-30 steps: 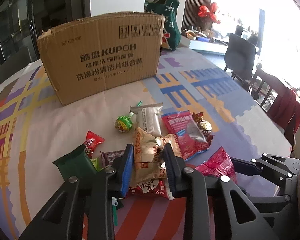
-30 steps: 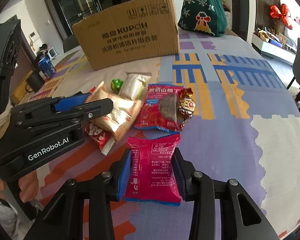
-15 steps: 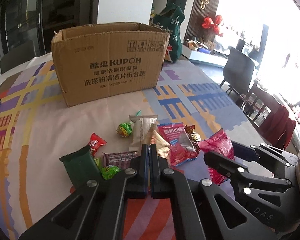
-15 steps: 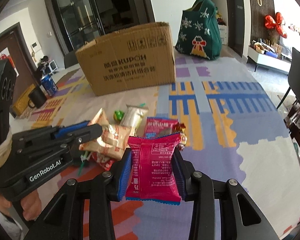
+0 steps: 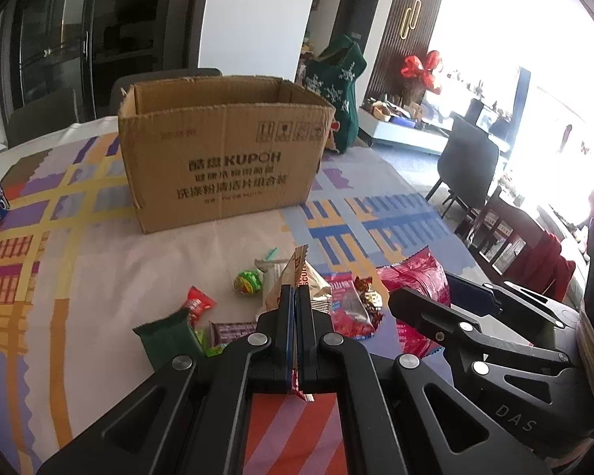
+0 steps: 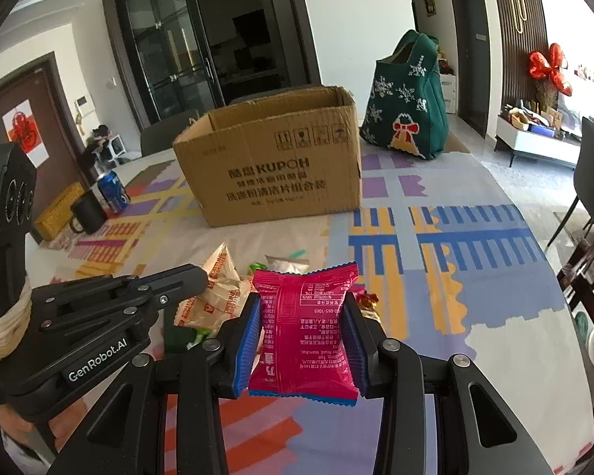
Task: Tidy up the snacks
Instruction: 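Lift the pink packet with the right tool while the left tool grasps a small wrapped candy, then carry both held snacks over the cardboard box and open both tools to drop them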
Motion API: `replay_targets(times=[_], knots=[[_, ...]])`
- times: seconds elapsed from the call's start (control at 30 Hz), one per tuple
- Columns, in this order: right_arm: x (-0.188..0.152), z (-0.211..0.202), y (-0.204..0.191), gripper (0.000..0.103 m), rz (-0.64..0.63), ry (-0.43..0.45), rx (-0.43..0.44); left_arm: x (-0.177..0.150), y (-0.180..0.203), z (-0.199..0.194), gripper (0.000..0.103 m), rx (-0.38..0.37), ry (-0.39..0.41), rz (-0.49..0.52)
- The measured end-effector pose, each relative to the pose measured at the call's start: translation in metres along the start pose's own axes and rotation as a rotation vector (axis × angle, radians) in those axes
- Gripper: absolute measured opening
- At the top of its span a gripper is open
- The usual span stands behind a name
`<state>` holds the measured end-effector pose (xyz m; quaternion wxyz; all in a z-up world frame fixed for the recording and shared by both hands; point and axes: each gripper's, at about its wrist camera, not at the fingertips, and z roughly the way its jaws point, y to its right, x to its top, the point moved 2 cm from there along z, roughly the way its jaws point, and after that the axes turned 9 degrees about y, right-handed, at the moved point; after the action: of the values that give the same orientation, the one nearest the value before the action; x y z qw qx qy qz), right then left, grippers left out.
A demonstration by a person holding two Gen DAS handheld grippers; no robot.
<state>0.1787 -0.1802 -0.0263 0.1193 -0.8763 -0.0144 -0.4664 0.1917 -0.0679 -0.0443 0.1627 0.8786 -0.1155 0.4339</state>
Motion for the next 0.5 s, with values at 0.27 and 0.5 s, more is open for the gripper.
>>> replay_targets(times=[0.27, 0.5], knots=[[0.025, 0.004, -0.01, 0.04, -0.031, 0.052, 0.018, 0.027, -0.007, -0.009, 0.003, 0.035, 0.062, 0.015], [0.059, 0.014, -0.018, 0.04, -0.05, 0.12, 0.031, 0.062, -0.014, -0.015, 0.003, 0.063, 0.145, 0.046]])
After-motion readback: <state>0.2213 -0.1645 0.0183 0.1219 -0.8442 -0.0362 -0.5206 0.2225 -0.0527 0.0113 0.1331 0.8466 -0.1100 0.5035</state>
